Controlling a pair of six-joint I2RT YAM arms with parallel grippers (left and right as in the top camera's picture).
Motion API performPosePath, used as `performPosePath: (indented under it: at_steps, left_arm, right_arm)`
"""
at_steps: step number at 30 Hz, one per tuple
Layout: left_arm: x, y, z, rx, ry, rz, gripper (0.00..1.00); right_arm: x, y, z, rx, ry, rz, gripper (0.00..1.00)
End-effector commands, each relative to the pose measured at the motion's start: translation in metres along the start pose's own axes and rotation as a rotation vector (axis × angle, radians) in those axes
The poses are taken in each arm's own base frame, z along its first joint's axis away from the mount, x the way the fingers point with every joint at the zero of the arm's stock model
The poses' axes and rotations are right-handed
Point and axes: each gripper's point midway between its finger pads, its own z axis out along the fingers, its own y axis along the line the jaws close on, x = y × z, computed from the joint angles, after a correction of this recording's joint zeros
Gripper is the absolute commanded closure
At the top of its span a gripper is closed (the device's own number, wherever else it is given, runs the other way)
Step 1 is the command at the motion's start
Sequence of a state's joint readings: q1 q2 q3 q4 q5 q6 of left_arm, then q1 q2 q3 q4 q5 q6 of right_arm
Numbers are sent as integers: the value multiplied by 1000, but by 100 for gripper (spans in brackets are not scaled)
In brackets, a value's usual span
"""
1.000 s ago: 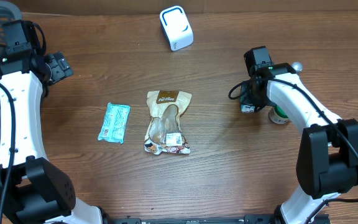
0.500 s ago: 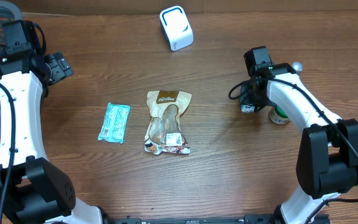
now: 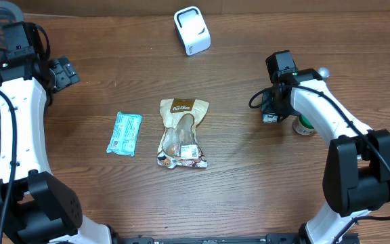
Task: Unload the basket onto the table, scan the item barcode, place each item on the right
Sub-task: 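Open the right gripper, release the teal box, and lift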
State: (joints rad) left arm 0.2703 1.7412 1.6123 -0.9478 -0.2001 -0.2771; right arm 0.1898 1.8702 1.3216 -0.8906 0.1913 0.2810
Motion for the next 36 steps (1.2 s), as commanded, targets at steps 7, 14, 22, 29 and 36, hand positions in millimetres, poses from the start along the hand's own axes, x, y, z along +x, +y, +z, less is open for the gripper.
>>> performPosePath:
  at_steps: [7,14,22,29,36]
  left_arm:
    - [-8,0,-8,-3,-31,8,0]
    - [-8,0,-8,-3,-31,7,0]
    - [-8,0,-8,-3,-31,8,0]
    - [-8,0,-8,-2,-31,8,0]
    - [-8,0,-8,-3,-31,8,1]
  right_arm:
    - [0,-6,0,18,-6,13,67]
    - [-1,-5,0,18,-7,12,55]
    - [-13,-3,-10,7,-33,15,29]
    - [-9,20,-27,-112,19,3,43]
    - [-3,35,-25,-192,43,-1,60]
